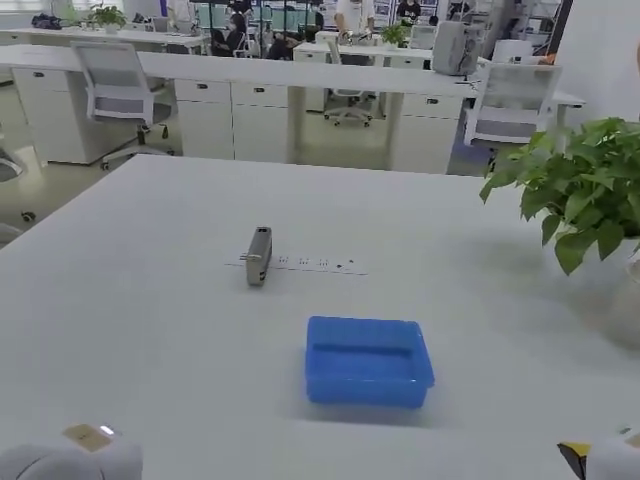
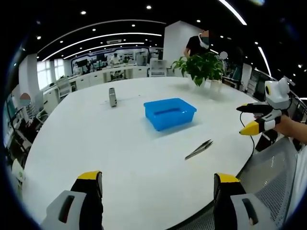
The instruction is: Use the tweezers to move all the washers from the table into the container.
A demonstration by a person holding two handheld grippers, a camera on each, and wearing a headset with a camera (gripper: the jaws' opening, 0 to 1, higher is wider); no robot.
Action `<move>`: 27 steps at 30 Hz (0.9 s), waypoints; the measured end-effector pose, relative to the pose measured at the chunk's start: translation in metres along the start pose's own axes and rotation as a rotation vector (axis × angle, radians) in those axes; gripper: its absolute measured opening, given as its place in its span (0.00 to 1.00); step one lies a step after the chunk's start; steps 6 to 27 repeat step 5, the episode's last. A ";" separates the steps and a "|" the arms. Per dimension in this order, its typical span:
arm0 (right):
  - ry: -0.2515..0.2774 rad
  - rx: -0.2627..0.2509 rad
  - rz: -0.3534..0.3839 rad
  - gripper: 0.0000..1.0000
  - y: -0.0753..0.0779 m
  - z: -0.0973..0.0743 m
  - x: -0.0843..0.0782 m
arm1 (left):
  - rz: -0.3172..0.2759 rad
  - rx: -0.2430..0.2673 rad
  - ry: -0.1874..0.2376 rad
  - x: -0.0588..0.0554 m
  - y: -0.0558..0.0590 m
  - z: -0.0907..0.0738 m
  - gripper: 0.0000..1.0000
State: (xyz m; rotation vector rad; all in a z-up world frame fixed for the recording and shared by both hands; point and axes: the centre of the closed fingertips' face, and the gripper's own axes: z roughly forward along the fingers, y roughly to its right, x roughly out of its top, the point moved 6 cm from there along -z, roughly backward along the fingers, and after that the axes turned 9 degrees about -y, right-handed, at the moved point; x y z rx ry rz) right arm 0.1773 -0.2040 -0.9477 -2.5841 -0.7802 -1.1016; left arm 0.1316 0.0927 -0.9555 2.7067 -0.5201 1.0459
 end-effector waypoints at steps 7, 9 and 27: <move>-0.005 -0.001 -0.004 0.99 0.000 0.000 -0.001 | -0.001 0.000 -0.004 -0.001 0.000 0.000 0.99; -0.005 -0.001 -0.004 0.99 0.000 0.000 -0.001 | -0.001 0.000 -0.004 -0.001 0.000 0.000 0.99; -0.005 -0.001 -0.004 0.99 0.000 0.000 -0.001 | -0.001 0.000 -0.004 -0.001 0.000 0.000 0.99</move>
